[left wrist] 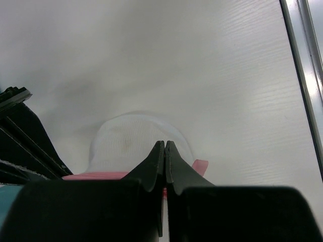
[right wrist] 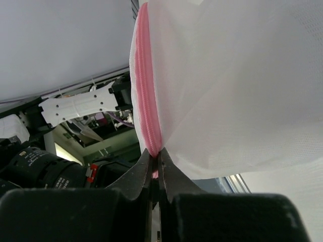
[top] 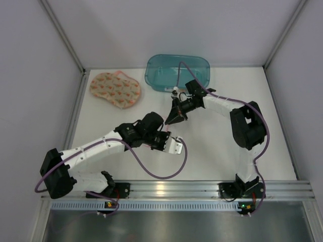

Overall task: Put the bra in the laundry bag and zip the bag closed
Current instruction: Zip the zipper on the laundry bag.

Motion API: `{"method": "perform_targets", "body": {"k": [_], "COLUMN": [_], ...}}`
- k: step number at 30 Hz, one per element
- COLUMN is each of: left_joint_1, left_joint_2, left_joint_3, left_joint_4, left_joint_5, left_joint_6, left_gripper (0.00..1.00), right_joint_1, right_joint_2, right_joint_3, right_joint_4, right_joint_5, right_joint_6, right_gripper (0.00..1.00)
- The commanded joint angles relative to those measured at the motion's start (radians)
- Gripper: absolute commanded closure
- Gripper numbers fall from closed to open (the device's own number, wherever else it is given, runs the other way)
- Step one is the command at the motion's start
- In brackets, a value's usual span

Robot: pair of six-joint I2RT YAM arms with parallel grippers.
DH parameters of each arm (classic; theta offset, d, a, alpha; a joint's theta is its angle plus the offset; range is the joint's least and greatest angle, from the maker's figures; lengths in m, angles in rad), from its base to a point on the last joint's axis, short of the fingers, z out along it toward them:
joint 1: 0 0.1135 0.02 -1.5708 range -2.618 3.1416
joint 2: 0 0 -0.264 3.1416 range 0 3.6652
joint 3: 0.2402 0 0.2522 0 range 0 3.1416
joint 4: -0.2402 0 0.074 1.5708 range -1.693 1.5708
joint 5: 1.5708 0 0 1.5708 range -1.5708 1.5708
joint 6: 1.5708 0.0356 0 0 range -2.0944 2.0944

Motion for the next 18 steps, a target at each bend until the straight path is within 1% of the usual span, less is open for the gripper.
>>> {"method": "perform_targets", "body": {"k": [1, 2, 3, 4, 5, 6, 8, 13, 18], "left_joint_1": [-0.004, -0.002, -0.004, -0.004, -0.004, -0.002, 0.008, 0.04, 0.077], "left_joint_2": [-0.02, -0.015, -0.009, 0.006, 0.015, 0.021, 0.04, 0.081, 0.133], "left_joint_3": [-0.003, 0.002, 0.006, 0.02, 0.028, 0.036, 0.051, 0.083, 0.137], "left_joint_4": [-0.045, -0.043, -0.045, -0.045, -0.045, -0.045, -0.045, -0.03, -0.017], "left_joint_5": [0.07, 0.064, 0.048, 0.038, 0.03, 0.022, 0.024, 0.027, 0.028], "left_joint_6": [-0.02, -0.017, -0.018, -0.021, -0.026, -0.028, -0.023, 0.015, 0.028], "left_gripper": [1.0, 1.0, 1.0, 1.0, 1.0, 1.0, 1.0, 1.0, 1.0], "right_joint_1": [-0.02, -0.021, -0.021, -0.023, -0.024, -0.032, -0.043, -0.061, -0.034], "right_joint_2": [0.006, 0.001, -0.002, -0.005, -0.023, -0.036, -0.075, -0.143, -0.143], "right_joint_3": [0.056, 0.059, 0.061, 0.062, 0.059, 0.056, 0.03, -0.085, -0.119], "right_joint_4": [0.024, 0.025, 0.015, 0.005, -0.005, -0.03, -0.044, -0.041, -0.03], "right_joint_5": [0.018, 0.016, 0.012, 0.01, 0.019, 0.027, 0.038, 0.039, 0.033], "right_joint_6": [0.002, 0.001, -0.007, -0.013, -0.024, -0.045, -0.061, -0.062, -0.053], "right_gripper": [1.0, 0.98, 0.88, 0.77, 0.59, 0.52, 0.43, 0.4, 0.4]}}
